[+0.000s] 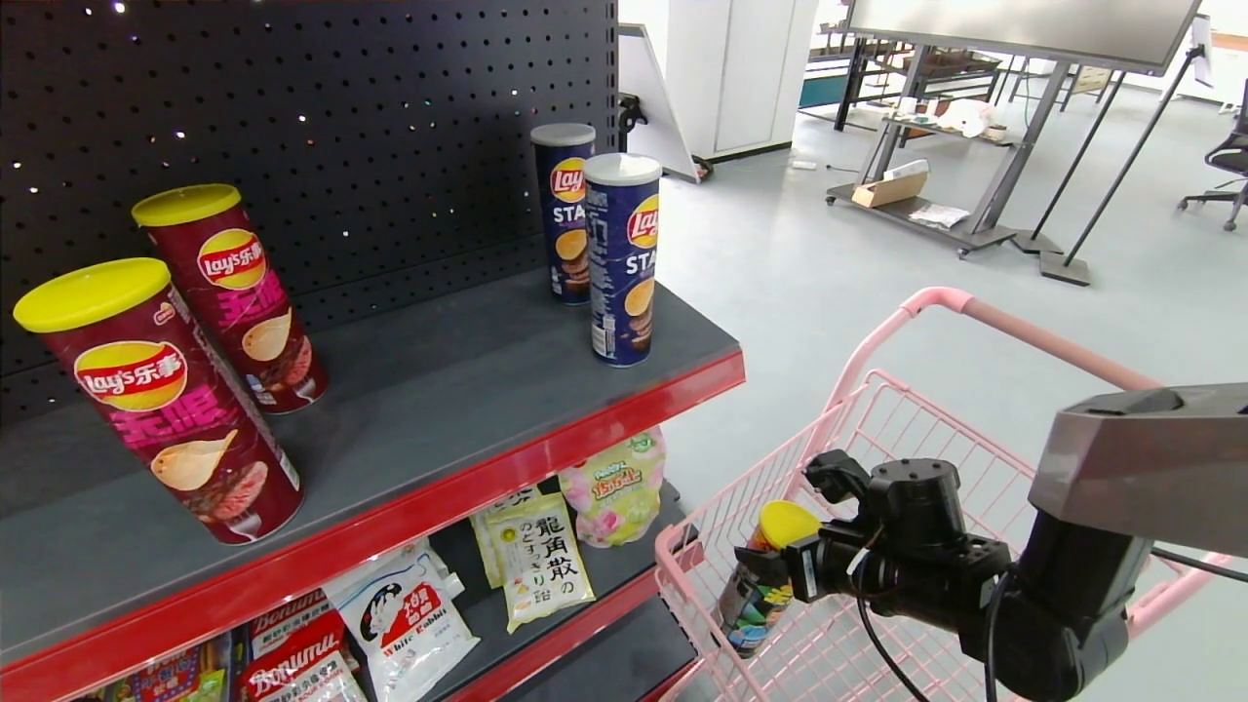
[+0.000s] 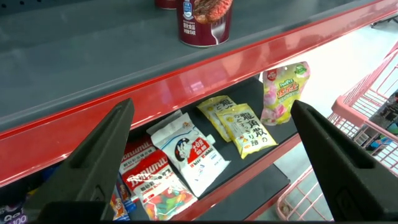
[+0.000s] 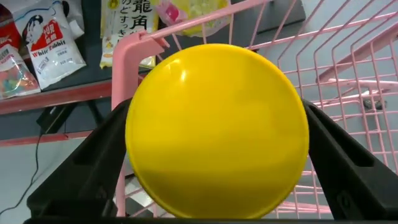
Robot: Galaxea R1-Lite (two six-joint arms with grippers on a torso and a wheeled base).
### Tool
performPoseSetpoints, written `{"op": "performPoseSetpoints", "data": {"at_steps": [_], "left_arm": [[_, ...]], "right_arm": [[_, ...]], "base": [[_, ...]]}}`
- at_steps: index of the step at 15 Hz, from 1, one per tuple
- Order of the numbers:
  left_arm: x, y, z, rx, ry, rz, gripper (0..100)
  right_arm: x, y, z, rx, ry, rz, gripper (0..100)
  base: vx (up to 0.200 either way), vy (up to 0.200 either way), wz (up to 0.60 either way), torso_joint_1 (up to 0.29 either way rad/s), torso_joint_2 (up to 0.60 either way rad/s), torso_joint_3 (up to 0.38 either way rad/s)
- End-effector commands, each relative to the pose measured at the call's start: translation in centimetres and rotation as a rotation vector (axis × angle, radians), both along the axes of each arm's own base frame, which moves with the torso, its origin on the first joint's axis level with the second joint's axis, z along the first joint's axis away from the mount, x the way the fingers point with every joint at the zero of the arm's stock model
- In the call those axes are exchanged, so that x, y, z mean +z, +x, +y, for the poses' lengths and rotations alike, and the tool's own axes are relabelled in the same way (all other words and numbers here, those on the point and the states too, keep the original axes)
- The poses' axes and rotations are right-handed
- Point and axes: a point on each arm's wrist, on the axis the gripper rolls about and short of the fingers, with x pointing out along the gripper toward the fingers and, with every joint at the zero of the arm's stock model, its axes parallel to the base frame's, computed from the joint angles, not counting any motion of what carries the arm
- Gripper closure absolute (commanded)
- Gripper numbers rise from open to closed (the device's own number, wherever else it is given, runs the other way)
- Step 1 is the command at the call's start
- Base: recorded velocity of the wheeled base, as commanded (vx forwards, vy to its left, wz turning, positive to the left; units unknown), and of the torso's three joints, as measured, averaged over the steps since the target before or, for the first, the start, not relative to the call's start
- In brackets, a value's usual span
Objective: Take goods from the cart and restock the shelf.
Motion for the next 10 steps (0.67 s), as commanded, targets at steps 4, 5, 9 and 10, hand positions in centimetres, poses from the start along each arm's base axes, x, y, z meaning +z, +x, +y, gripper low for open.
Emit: {"op": "performPoseSetpoints", "data": {"at_steps": [4,5,9,10], "left_arm": [[0.0,0.0,0.0,0.0,0.0,0.001,0],[0.0,0.0,0.0,0.0,0.0,0.001,0],[0.0,0.0,0.0,0.0,0.0,-0.001,0],[0.0,0.0,0.0,0.0,0.0,0.001,0]], "right_arm": [[-0.2,-0.3,0.8,-0.009,0.014,0.016,100],[-0.3,-0.5,0.9,-0.004,0.01,0.023,100],[1.1,-1.4,0.8,0.004,0.016,-0.006,100],[2.1,-1.9,0.5,-0.008,0.017,-0.029,100]], "base": [[0.0,0.0,0.0,0.0,0.0,0.0],[0.0,0.0,0.0,0.0,0.0,0.0],[0.0,0.0,0.0,0.0,0.0,0.0],[0.0,0.0,0.0,0.0,0.0,0.0]]}}
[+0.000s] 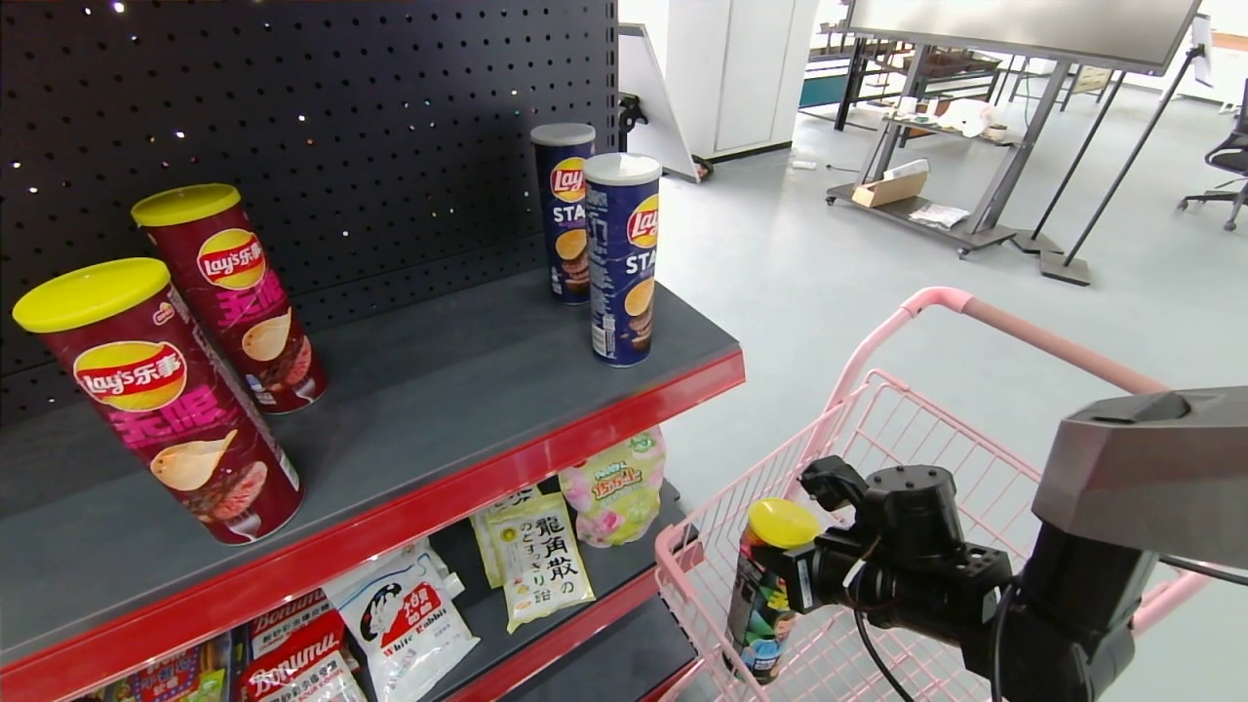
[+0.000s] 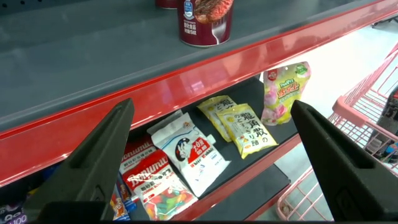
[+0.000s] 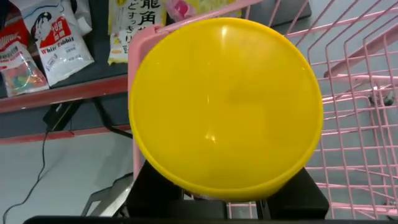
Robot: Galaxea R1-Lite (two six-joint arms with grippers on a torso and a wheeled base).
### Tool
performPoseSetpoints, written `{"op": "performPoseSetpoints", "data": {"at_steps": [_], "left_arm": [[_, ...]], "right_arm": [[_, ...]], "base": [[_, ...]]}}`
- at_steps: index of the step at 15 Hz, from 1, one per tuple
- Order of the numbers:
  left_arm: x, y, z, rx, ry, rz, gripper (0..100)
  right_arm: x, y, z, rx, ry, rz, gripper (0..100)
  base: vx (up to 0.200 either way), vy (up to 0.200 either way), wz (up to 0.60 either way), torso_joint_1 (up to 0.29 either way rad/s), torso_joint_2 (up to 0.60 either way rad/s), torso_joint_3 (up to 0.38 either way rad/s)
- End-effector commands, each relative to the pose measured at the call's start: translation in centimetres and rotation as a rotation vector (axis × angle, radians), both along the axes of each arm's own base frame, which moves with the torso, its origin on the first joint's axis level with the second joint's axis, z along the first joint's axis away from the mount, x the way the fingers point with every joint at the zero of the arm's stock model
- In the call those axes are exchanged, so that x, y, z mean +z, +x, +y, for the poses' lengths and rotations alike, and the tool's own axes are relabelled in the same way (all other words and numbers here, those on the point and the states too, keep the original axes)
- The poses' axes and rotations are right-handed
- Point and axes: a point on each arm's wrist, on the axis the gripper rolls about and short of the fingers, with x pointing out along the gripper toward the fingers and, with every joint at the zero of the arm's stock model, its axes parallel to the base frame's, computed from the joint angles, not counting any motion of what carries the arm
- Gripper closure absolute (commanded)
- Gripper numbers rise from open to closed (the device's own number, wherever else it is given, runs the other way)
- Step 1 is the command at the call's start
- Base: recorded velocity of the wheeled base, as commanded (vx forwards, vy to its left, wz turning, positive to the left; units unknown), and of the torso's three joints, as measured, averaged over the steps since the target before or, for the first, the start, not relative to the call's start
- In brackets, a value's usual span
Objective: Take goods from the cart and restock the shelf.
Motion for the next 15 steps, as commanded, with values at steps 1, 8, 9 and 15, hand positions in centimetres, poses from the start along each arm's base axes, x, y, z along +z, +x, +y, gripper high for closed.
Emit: {"op": "performPoseSetpoints", "data": {"at_steps": [1,8,9,15], "left_arm": [[0.0,0.0,0.0,0.0,0.0,-0.001,0],[0.0,0.0,0.0,0.0,0.0,-0.002,0],[0.0,0.0,0.0,0.0,0.0,0.001,0],[0.0,0.0,0.0,0.0,0.0,-0.001,0]], "right_arm": [[2.8,-1.1,-0.7,-0.022,0.015,-0.07,100],[16.9,-2.6,-4.5,-0.098,0.033,-0.342,100],[19.5,-3.4,-5.0,-0.102,0.033,-0.344,100],[25.6,-14.2,-9.9,-0.203,-0.01,-0.288,100]], "base": [[0.0,0.0,0.0,0.0,0.0,0.0],[0.0,0.0,0.0,0.0,0.0,0.0],[0.0,0.0,0.0,0.0,0.0,0.0],[0.0,0.0,0.0,0.0,0.0,0.0]]}}
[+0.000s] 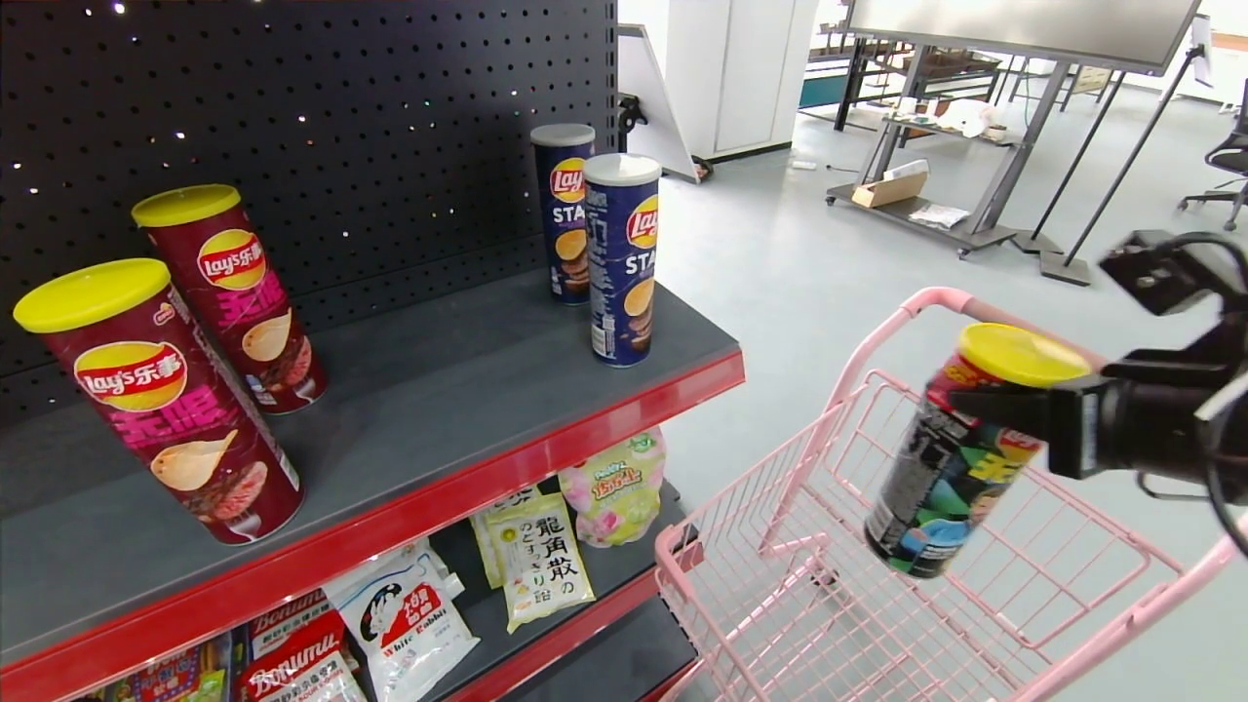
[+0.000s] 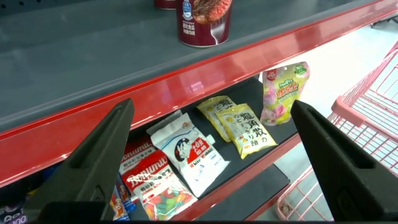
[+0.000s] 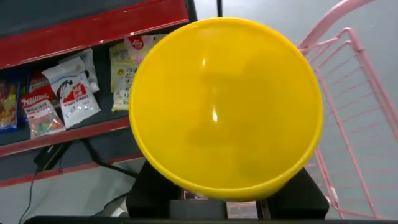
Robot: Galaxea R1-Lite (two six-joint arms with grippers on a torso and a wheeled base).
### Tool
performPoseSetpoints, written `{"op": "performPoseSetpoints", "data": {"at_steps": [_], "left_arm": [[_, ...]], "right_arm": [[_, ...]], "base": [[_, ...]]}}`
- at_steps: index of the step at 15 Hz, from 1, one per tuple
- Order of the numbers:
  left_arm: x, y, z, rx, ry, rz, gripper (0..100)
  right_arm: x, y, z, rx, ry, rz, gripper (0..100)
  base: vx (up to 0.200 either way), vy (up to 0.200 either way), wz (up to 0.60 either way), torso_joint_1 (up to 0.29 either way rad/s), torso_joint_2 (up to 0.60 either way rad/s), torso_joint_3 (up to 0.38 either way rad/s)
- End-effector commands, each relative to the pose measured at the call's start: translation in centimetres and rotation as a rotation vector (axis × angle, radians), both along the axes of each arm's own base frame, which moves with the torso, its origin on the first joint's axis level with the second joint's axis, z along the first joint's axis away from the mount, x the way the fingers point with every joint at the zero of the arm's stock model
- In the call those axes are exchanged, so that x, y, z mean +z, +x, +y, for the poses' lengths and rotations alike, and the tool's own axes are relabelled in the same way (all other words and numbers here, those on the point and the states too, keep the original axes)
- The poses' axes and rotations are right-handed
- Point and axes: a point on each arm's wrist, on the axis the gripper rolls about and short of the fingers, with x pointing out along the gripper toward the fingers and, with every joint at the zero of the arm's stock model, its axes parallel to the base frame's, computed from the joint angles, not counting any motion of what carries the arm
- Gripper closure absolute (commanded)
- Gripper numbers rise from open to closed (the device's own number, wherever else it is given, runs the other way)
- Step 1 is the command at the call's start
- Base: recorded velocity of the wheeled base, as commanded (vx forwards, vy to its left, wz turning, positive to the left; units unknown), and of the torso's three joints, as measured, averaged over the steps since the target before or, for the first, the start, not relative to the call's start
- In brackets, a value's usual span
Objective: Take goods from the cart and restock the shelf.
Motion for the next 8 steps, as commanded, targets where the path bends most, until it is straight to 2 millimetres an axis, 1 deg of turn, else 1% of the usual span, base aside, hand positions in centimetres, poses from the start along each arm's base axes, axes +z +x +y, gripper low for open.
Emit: {"op": "performPoseSetpoints", "data": {"at_steps": [1,2,4,7,8], "left_arm": [[0.0,0.0,0.0,0.0,0.0,0.0,0],[0.0,0.0,0.0,0.0,0.0,-0.001,0],[0.0,0.0,0.0,0.0,0.0,-0.001,0],[0.0,0.0,0.0,0.0,0.0,0.0,0],[0.0,0.0,0.0,0.0,0.0,0.0,0]], "right_arm": [[2.4,-8.9,-3.2,-0.062,0.005,-0.064,100],[2.2,-11.0,-3.8,-0.064,-0.005,-0.044,100],[2.1,-13.3,-4.3,-0.069,0.006,-0.068,100],[2.1,-14.4,-4.4,-0.054,0.02,-0.103,100],[1.6,-14.7,-4.5,-0.058,0.022,-0.106,100]], "base": [[0.0,0.0,0.0,0.0,0.0,0.0],[0.0,0.0,0.0,0.0,0.0,0.0],[0.0,0.0,0.0,0.0,0.0,0.0],[0.0,0.0,0.0,0.0,0.0,0.0],[0.0,0.0,0.0,0.0,0.0,0.0]]}}
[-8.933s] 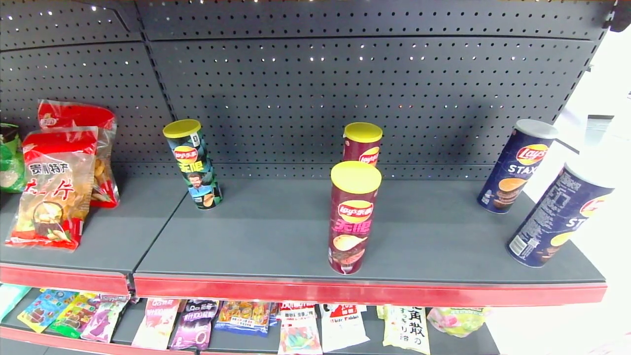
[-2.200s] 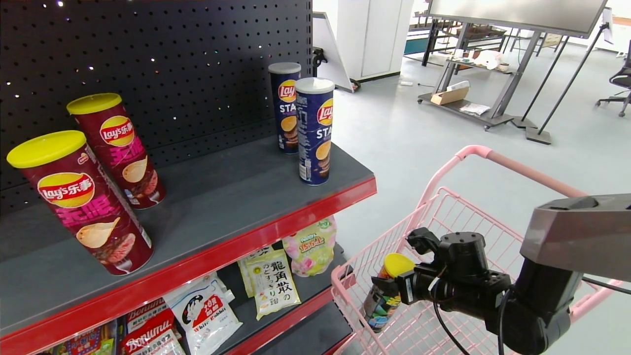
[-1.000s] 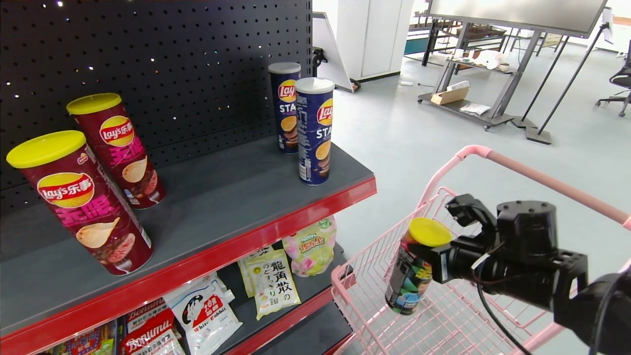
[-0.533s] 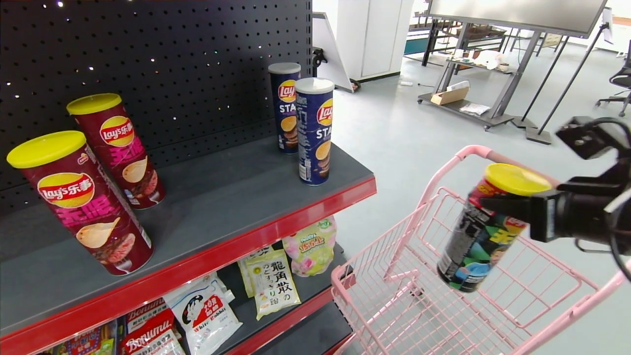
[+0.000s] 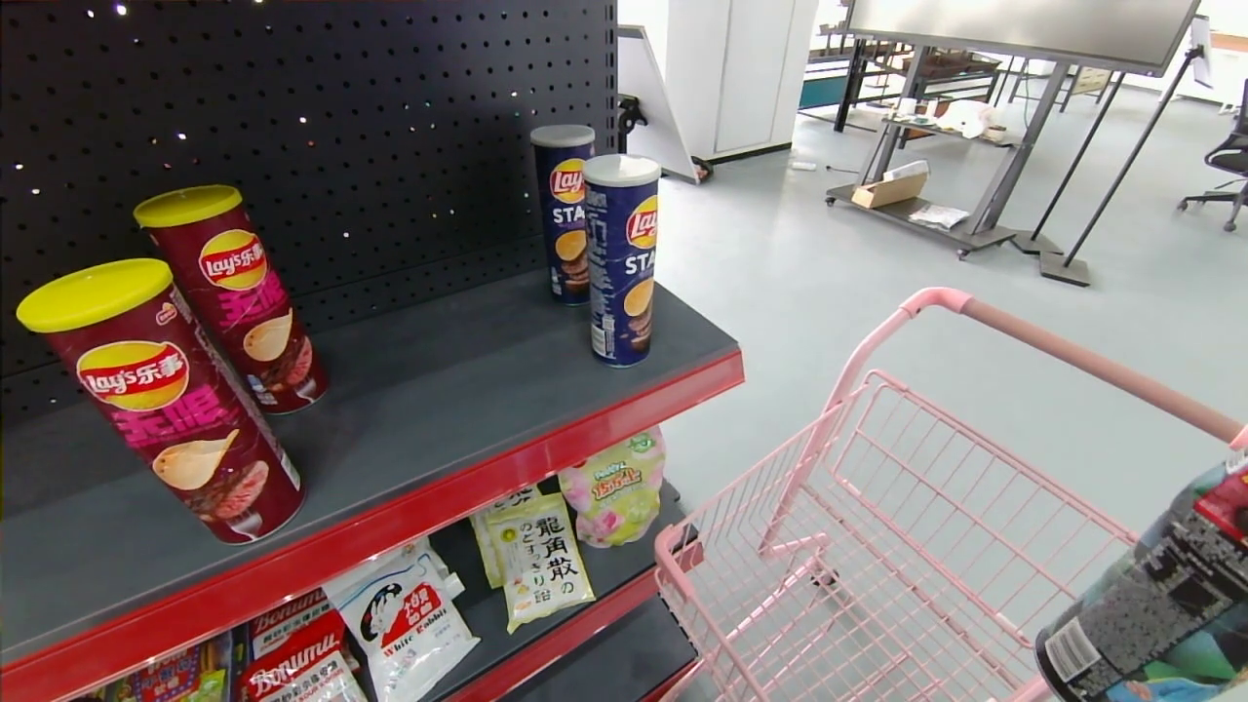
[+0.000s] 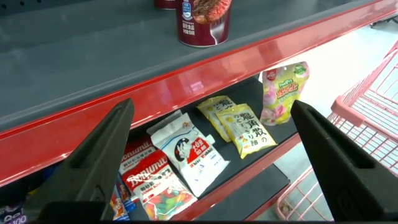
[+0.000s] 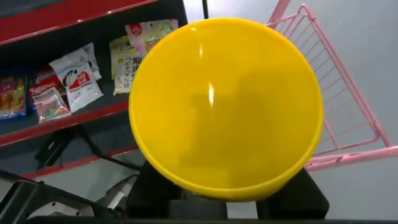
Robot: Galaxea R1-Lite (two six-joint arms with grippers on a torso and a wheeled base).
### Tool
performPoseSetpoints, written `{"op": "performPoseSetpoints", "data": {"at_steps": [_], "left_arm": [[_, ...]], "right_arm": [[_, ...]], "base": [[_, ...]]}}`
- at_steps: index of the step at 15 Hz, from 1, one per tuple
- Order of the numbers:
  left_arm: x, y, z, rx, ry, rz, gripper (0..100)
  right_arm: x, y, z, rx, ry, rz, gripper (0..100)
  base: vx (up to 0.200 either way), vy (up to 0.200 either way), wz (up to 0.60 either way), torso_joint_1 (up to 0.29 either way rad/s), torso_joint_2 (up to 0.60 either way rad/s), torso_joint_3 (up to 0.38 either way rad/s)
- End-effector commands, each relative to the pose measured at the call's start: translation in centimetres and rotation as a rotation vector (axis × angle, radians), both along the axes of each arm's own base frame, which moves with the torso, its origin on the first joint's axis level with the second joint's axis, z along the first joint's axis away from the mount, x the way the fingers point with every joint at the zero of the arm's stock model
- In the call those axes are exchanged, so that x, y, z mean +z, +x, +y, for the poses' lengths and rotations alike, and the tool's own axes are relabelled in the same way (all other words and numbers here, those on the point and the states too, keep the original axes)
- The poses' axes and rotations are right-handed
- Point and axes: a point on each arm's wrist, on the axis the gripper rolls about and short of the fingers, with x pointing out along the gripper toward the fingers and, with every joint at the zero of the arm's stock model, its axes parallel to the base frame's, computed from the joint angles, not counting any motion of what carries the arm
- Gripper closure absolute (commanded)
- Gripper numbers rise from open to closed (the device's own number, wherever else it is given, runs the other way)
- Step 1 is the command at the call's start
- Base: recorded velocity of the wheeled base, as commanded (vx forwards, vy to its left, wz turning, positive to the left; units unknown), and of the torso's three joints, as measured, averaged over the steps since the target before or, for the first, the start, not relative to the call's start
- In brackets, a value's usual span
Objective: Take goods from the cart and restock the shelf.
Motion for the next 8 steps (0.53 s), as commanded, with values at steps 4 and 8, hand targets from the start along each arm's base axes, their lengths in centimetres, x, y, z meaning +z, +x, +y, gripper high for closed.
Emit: {"op": "performPoseSetpoints", "data": {"at_steps": [4,8], "left_arm": [[0.0,0.0,0.0,0.0,0.0,0.001,0],[0.0,0.0,0.0,0.0,0.0,-0.001,0]], "right_arm": [[0.3,-3.2,-0.8,-0.047,-0.018,-0.08,100],[-0.4,-4.2,-1.0,-0.074,-0.053,-0.083,100]], "base": [[0.0,0.0,0.0,0.0,0.0,0.0],[0.0,0.0,0.0,0.0,0.0,0.0]]}}
